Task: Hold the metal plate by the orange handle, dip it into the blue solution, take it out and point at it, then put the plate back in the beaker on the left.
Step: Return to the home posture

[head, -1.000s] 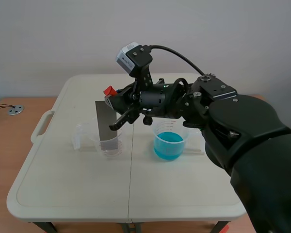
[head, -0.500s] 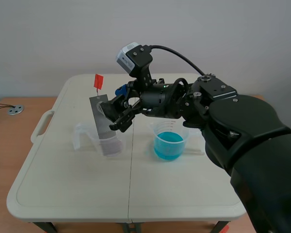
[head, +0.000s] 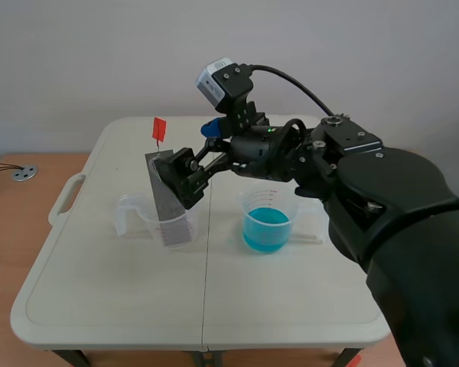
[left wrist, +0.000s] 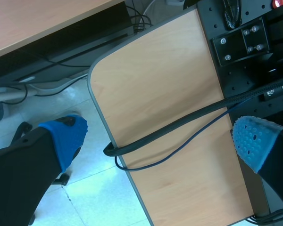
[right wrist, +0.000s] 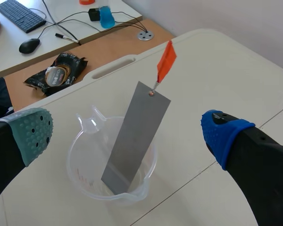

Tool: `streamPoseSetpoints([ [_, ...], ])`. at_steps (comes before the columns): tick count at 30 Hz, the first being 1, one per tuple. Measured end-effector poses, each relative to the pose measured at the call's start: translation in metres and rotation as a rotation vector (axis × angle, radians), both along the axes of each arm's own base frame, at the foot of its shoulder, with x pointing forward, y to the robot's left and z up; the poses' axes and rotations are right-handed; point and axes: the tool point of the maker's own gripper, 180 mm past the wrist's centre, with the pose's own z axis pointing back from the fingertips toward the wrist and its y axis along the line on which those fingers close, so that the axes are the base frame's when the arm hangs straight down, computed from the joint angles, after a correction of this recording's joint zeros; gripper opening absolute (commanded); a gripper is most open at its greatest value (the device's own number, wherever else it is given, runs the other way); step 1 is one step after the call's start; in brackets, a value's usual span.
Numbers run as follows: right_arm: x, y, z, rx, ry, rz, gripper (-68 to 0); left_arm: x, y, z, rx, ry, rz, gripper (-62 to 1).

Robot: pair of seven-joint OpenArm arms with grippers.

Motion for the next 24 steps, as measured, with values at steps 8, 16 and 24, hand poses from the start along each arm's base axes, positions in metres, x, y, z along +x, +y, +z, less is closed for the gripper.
streamPoseSetpoints([
  [8,0.011,-0.024,0.003,-0.017,-0.025,-0.062,-1.2,0.02,0.004,0.003,0.007,-0.055,0.011,1.4],
  [16,0.007,-0.059,0.01,-0.065,-0.093,-0.12,-1.2,0.156,0.038,0.091,0.107,-0.483,-0.008,1.4],
  [24,-0.022,-0.087,0.017,-0.091,-0.134,-0.149,-1.2,0.228,-0.001,0.161,0.035,-0.767,-0.134,1.4],
])
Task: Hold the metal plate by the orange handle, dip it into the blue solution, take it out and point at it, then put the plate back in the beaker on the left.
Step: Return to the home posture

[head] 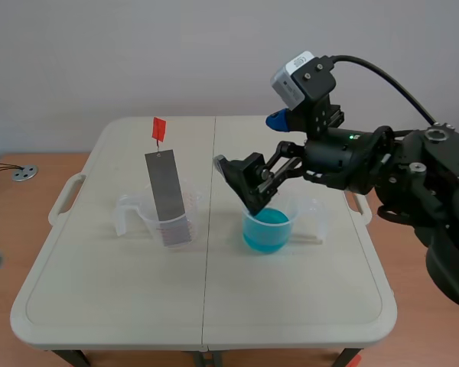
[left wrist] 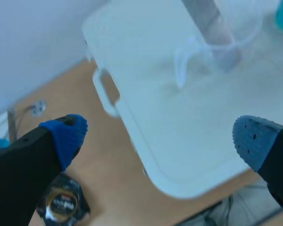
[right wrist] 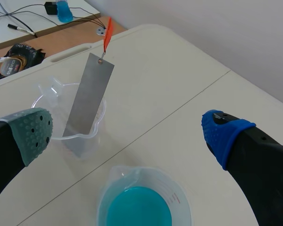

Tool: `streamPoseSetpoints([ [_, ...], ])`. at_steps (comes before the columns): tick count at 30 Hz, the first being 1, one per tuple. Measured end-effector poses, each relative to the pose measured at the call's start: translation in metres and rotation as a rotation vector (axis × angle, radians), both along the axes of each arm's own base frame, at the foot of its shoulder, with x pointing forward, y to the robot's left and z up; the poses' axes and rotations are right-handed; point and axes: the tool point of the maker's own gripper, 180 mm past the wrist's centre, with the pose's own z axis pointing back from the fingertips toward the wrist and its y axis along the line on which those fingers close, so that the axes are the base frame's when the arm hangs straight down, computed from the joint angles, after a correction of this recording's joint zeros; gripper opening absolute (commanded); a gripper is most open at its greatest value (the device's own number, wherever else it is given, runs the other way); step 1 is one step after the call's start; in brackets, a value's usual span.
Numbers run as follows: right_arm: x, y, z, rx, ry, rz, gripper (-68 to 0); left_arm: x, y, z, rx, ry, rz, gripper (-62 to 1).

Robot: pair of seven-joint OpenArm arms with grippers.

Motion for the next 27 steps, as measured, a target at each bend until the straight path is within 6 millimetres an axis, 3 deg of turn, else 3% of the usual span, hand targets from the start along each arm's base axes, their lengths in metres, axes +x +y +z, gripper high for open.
streamPoseSetpoints([
  [8,-0.034,-0.028,0.013,-0.024,-0.027,-0.01,-1.2,0.033,-0.027,0.031,-0.087,-0.132,-0.075,1.4],
  [17,-0.067,-0.059,0.001,-0.067,0.032,-0.048,-1.2,0.037,-0.075,0.042,-0.218,-0.209,-0.188,1.4],
  [27,-0.097,-0.078,0.0,-0.079,0.075,-0.084,-1.2,0.044,-0.13,0.049,-0.251,-0.245,-0.341,1.4],
])
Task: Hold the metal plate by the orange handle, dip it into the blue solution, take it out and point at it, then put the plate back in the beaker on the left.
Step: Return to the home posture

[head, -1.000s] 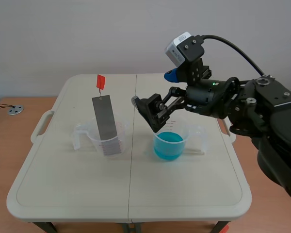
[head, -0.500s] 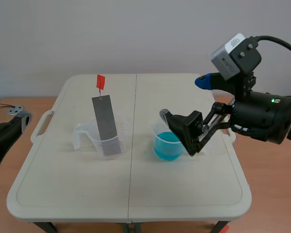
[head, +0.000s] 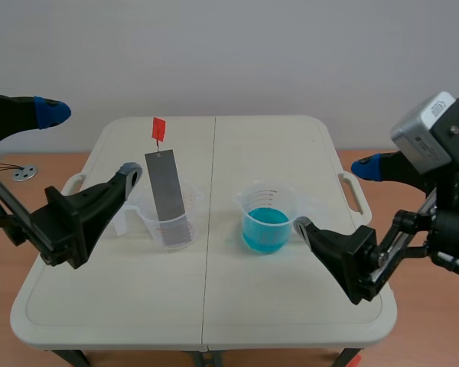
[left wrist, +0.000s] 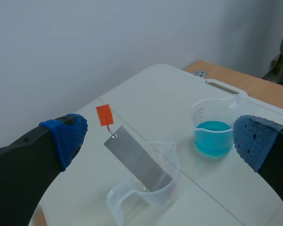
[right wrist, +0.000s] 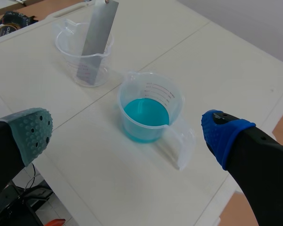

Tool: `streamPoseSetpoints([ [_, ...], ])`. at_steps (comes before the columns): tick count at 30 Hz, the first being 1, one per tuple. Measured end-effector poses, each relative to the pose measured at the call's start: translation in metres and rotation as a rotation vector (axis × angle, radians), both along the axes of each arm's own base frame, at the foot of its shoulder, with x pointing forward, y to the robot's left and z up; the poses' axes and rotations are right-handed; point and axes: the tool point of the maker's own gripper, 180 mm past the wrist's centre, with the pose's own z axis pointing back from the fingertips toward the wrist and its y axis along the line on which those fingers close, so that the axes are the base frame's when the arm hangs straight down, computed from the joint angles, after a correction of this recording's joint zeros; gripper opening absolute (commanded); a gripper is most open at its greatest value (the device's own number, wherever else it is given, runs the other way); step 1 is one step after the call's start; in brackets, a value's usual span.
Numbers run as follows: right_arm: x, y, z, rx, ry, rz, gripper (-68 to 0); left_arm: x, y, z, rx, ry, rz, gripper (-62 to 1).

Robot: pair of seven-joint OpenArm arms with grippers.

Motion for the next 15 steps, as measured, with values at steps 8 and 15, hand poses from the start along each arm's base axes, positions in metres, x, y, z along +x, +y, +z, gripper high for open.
streamPoseSetpoints([
  [8,-0.018,-0.009,0.0,0.0,0.018,-0.02,-1.2,-0.018,-0.033,-0.015,0.019,0.03,-0.102,1.4],
  [15,-0.03,-0.015,-0.006,0.005,0.044,-0.037,-1.2,-0.019,-0.034,-0.021,0.029,0.054,-0.104,1.4],
])
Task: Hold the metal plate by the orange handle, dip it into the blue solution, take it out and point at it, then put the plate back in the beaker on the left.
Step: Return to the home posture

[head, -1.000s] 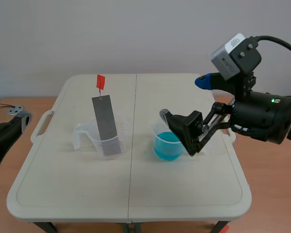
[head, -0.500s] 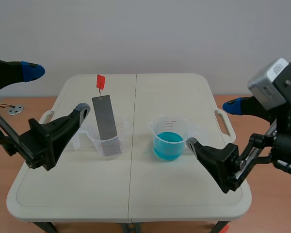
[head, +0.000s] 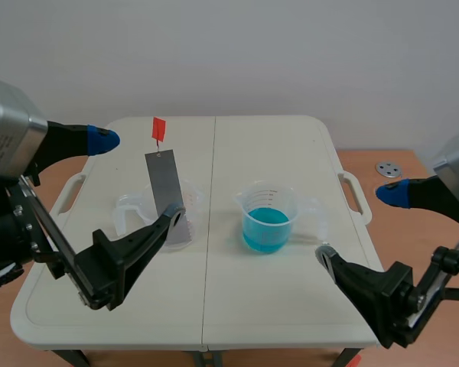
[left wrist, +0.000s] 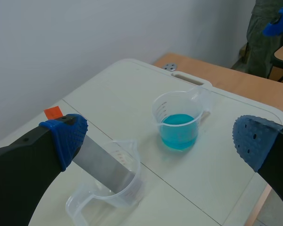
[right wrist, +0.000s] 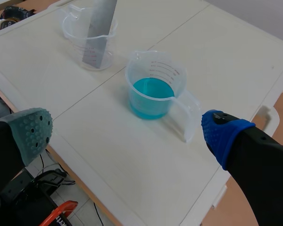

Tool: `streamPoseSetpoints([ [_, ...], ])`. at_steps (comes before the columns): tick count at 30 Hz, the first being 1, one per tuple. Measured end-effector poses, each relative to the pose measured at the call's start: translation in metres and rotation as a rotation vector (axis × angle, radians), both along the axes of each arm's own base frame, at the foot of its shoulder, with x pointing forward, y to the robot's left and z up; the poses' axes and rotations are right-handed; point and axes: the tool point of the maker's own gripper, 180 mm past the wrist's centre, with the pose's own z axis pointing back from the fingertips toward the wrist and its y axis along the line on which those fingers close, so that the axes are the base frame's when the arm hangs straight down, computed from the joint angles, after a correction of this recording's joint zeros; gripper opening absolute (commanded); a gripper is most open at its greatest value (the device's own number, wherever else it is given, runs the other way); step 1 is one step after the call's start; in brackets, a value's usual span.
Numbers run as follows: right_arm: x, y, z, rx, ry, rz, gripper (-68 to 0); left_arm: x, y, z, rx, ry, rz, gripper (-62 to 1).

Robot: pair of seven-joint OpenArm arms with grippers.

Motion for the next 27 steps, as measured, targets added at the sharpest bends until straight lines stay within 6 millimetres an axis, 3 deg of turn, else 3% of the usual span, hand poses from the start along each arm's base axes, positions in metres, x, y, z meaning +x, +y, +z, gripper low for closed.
streamPoseSetpoints([
  [27,0.001,0.001,0.005,0.02,-0.022,-0.001,-1.2,-0.009,0.004,-0.012,0.023,0.044,-0.008,1.4],
])
